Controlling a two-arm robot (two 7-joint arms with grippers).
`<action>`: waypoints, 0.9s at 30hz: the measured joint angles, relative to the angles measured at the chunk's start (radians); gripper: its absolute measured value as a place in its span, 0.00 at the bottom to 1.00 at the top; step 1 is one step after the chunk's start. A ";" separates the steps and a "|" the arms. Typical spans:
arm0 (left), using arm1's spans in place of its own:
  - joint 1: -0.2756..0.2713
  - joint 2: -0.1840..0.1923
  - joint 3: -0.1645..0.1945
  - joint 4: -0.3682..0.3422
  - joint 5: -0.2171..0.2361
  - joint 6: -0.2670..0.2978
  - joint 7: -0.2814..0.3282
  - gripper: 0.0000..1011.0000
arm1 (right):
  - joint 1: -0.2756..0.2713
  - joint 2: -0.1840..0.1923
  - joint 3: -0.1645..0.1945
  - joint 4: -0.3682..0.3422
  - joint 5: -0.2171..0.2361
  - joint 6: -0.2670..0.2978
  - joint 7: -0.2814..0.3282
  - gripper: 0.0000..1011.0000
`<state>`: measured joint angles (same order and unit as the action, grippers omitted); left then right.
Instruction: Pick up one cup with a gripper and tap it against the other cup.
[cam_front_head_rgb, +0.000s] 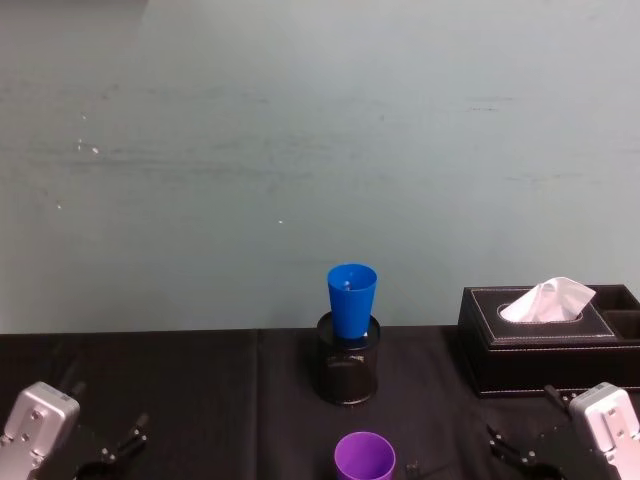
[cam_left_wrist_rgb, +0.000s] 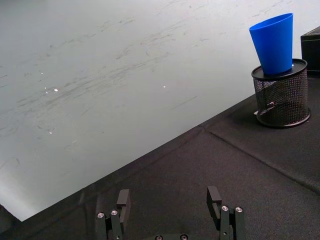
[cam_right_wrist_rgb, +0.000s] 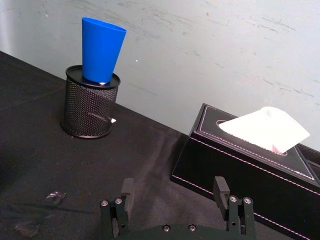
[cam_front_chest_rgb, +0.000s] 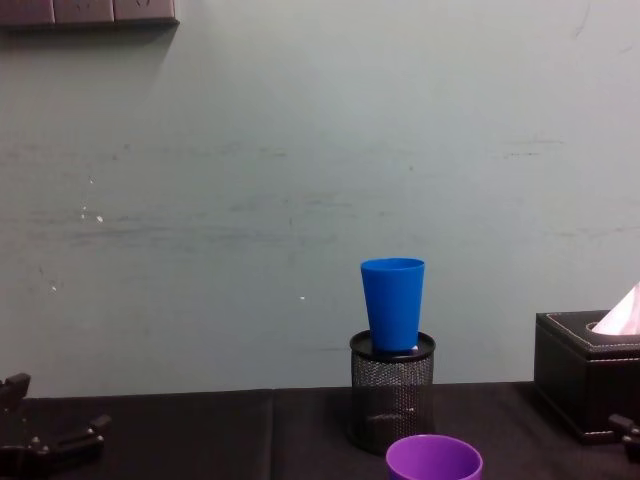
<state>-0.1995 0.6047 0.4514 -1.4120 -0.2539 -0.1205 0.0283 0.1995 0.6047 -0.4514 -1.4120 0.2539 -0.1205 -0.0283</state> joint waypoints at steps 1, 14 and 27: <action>0.000 0.000 0.000 0.000 0.000 0.000 0.000 0.99 | 0.000 0.000 0.000 0.000 0.000 0.000 0.000 0.99; 0.000 0.000 0.000 0.000 0.000 0.000 0.000 0.99 | 0.000 0.000 0.000 0.000 0.000 0.000 0.000 0.99; 0.000 0.000 0.000 0.000 0.000 0.000 0.000 0.99 | 0.000 0.000 0.000 0.000 0.000 0.000 0.000 0.99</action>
<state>-0.1995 0.6047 0.4514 -1.4120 -0.2539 -0.1206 0.0283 0.1995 0.6047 -0.4513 -1.4120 0.2539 -0.1205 -0.0283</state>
